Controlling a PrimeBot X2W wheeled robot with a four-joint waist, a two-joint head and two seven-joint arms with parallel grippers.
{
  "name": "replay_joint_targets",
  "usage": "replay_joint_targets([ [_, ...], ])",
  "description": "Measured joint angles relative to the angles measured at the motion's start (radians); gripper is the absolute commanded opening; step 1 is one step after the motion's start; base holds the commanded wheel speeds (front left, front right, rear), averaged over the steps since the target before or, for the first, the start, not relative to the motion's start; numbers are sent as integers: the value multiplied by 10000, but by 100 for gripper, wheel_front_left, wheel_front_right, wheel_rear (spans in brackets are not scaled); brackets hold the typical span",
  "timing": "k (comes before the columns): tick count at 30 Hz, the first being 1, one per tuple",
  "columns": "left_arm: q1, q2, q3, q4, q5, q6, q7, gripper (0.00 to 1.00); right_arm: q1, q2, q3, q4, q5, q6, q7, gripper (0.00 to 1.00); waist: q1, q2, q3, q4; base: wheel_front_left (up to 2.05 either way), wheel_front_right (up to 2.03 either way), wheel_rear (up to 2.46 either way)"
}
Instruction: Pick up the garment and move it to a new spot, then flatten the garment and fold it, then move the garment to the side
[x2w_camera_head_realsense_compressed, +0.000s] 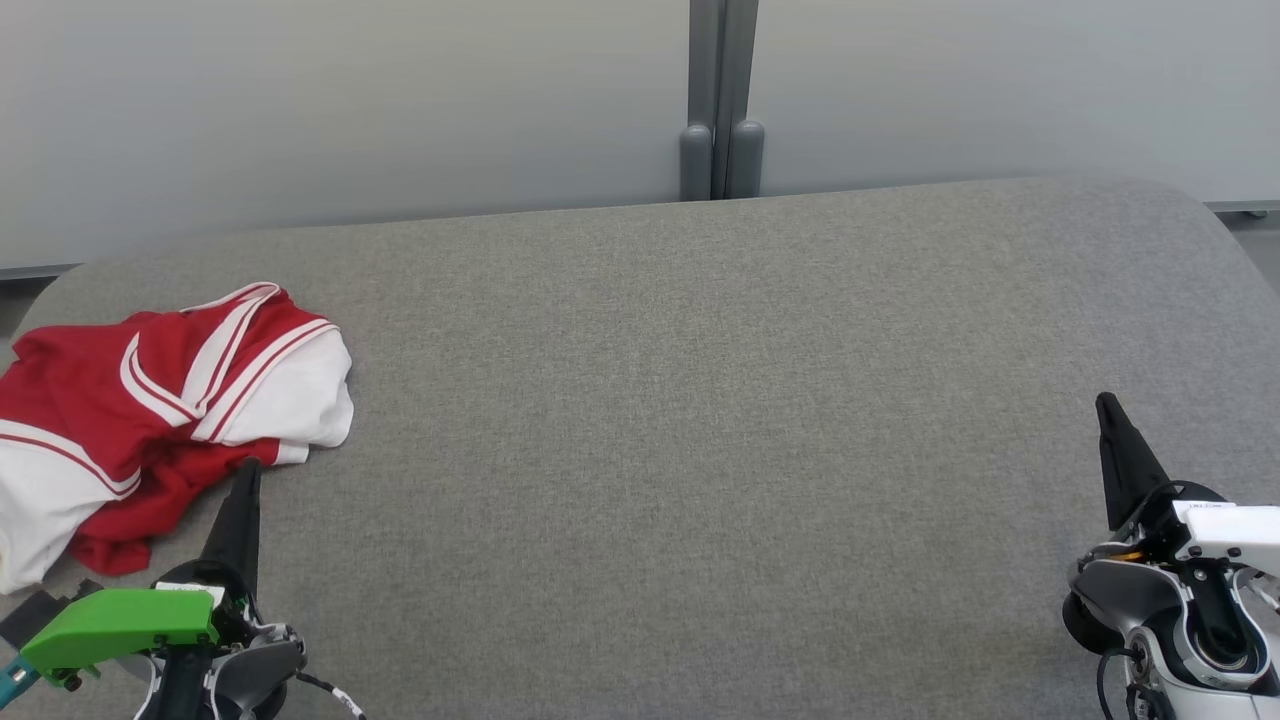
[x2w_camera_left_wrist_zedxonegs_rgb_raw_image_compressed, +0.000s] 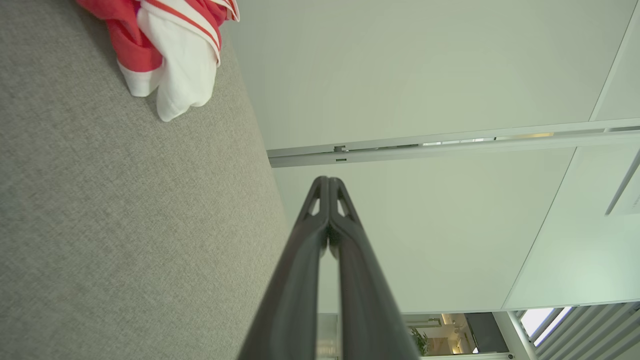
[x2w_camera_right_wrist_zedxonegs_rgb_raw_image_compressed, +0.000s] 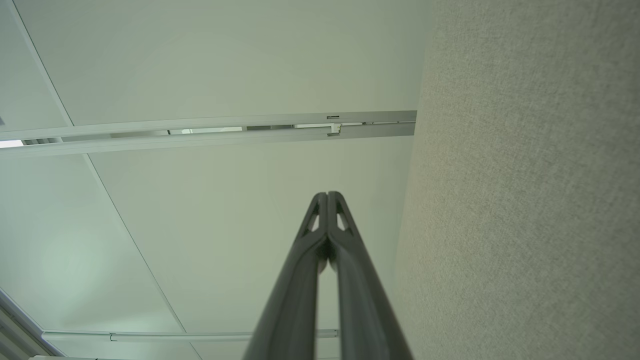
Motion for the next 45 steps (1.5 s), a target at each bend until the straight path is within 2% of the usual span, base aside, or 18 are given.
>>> replay_joint_targets([
  [45, 0, 0, 0, 0, 0, 0, 0, 0, 0, 2, -2, 0, 0, 0, 0, 0, 0, 0, 0, 0, 0, 0, 0],
])
